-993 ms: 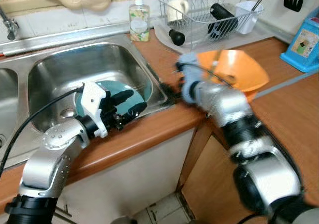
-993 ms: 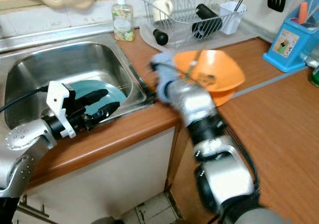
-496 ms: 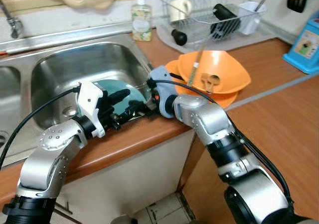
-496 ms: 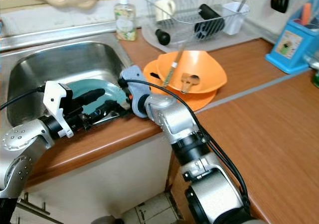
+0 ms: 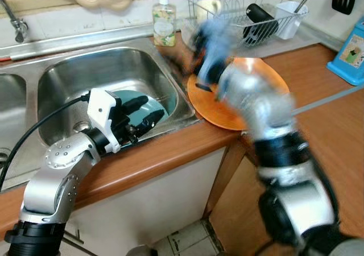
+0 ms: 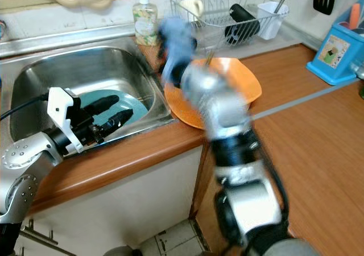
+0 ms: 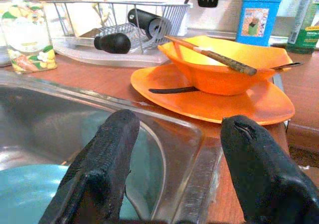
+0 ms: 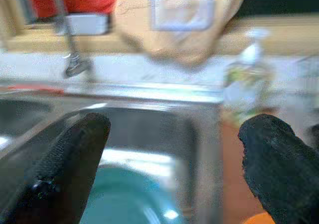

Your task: Kitchen organization

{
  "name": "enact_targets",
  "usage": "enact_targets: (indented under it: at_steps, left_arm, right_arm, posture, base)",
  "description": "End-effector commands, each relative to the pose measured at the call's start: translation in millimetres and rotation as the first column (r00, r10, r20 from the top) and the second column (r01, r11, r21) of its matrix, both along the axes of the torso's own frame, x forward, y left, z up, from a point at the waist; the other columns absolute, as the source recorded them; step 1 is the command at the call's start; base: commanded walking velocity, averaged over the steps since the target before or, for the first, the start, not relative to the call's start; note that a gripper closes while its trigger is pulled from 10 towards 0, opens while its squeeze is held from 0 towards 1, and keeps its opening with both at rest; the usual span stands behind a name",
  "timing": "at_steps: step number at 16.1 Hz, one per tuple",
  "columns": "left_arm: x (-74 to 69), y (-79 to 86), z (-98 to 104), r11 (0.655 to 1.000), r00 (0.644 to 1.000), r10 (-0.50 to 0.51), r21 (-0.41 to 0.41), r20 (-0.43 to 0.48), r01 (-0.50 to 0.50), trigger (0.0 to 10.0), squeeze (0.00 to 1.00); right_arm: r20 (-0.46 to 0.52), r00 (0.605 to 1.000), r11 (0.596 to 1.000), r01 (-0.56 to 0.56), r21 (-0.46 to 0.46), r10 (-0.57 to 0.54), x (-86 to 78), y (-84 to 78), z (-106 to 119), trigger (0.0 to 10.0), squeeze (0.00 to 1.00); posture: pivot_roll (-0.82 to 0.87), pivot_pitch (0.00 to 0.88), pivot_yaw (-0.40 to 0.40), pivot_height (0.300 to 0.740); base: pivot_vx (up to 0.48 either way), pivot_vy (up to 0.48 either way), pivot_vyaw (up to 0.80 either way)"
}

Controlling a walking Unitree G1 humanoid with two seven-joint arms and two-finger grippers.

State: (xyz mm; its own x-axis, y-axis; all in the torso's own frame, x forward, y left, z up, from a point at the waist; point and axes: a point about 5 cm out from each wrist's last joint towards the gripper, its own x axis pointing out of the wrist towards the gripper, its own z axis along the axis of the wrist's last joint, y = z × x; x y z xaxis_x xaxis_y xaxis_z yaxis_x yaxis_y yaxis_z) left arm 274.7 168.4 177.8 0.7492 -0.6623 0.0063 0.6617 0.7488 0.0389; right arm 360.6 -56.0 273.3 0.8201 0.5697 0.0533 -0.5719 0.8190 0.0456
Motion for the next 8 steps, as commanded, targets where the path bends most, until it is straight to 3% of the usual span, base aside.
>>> enact_targets:
  at_steps: [1,3,4,6,8]
  left_arm:
    - [-0.2,-1.5,1,1.000,1.000,-0.001,0.009,0.006,0.001,10.0,0.00]
    - [-1.2,-5.2,2,1.000,1.000,-0.013,0.004,0.008,0.013,10.0,0.00]
    - [-1.7,-7.0,2,1.000,1.000,-0.020,0.004,0.006,0.020,10.0,0.00]
    - [-3.0,-11.2,1,0.999,0.999,-0.042,0.004,0.001,0.042,10.0,0.00]
    - [-4.8,-14.9,0,0.998,0.998,-0.067,0.008,-0.008,0.067,10.0,0.00]
  right_arm:
    - [-0.002,0.996,0.996,0.085,-0.018,-0.085,5.1,-13.9,0,10.0,1.00]
    - [0.002,0.972,0.970,0.235,-0.055,-0.236,11.8,-46.3,9,10.0,1.00]
    - [-0.068,0.958,0.959,0.276,-0.067,-0.280,13.2,-60.5,5,10.0,0.00]
    - [-0.221,0.917,0.943,0.324,-0.071,-0.332,12.2,-80.6,-7,10.0,0.00]
    - [-0.355,0.889,0.952,0.307,-0.007,-0.289,8.9,-88.0,-17,10.0,0.00]
  posture:
    - [-0.07,0.000,0.033,0.740]
    - [-0.08,0.000,0.030,0.740]
    - [-0.08,0.000,0.030,0.740]
    - [-0.08,0.000,0.031,0.740]
    - [-0.08,0.000,0.033,0.740]
  base:
    - [0.000,0.000,0.00]
    - [0.000,0.000,0.00]
    - [0.000,0.000,0.00]
    - [0.000,0.000,0.00]
    - [0.000,0.000,0.00]
